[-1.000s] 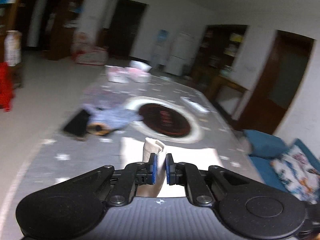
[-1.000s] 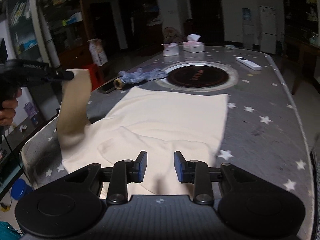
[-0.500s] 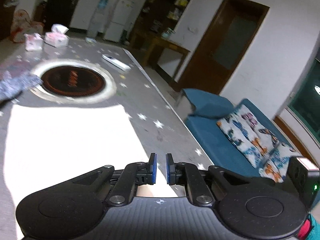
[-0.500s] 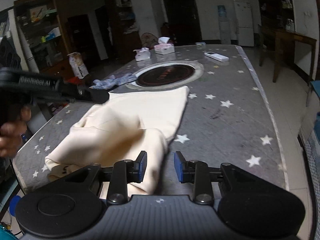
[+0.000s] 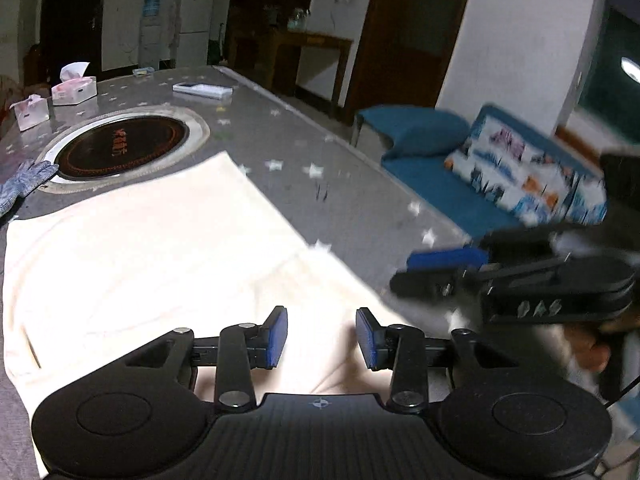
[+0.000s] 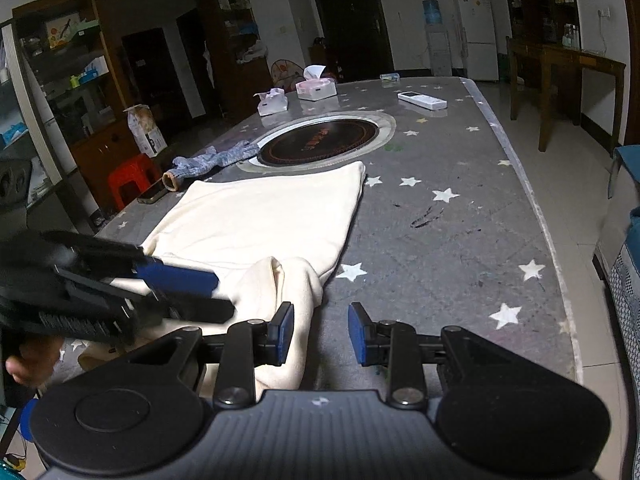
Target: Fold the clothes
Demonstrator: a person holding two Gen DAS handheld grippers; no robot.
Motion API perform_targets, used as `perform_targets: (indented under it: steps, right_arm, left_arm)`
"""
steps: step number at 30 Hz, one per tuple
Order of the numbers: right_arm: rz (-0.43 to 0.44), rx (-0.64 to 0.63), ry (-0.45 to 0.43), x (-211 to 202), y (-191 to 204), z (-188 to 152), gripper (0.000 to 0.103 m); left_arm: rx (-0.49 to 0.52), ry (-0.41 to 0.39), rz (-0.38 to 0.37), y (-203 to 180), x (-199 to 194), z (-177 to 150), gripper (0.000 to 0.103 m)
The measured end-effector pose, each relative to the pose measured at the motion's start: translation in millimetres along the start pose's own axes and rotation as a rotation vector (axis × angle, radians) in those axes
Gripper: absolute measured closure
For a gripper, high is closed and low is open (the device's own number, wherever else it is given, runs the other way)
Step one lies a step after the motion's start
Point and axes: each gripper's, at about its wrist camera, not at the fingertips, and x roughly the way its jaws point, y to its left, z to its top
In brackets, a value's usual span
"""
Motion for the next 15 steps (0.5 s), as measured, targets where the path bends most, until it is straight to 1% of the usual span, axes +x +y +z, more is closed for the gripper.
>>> perform_targets:
  steps: [2,5,9,10,13,15]
  right_arm:
    - [0.003,-0.001,0.004,1,2,0,0.074]
    - [0.002,-0.006,0.006,2,4,1,0.074]
    - [0.011,-0.011,0.003,6,8,7,0.074]
    - [0.014,-0.018,-0.001,8,10,10,0.076]
    - [0.026,-0.036,-0.011,15,16,16,0.085]
    - [0.052,-0.038,-0.012,25,21,21,0.089]
  left_arm:
    - [0.019,0.004,0.007,-2,5,-4,0.062]
    - [0.011,0.02,-0.005,-2,8,-8,0.062]
    - [0.004,0.013,-0.011,3,0,-11,0.062]
    - [0.002,0.011,-0.012,4,-2,-11,0.062]
    - [-0.023,0.012,-0.009,12,-7,-14,0.062]
    - [-0.045,0.02,-0.016,18,-7,-16,0.062]
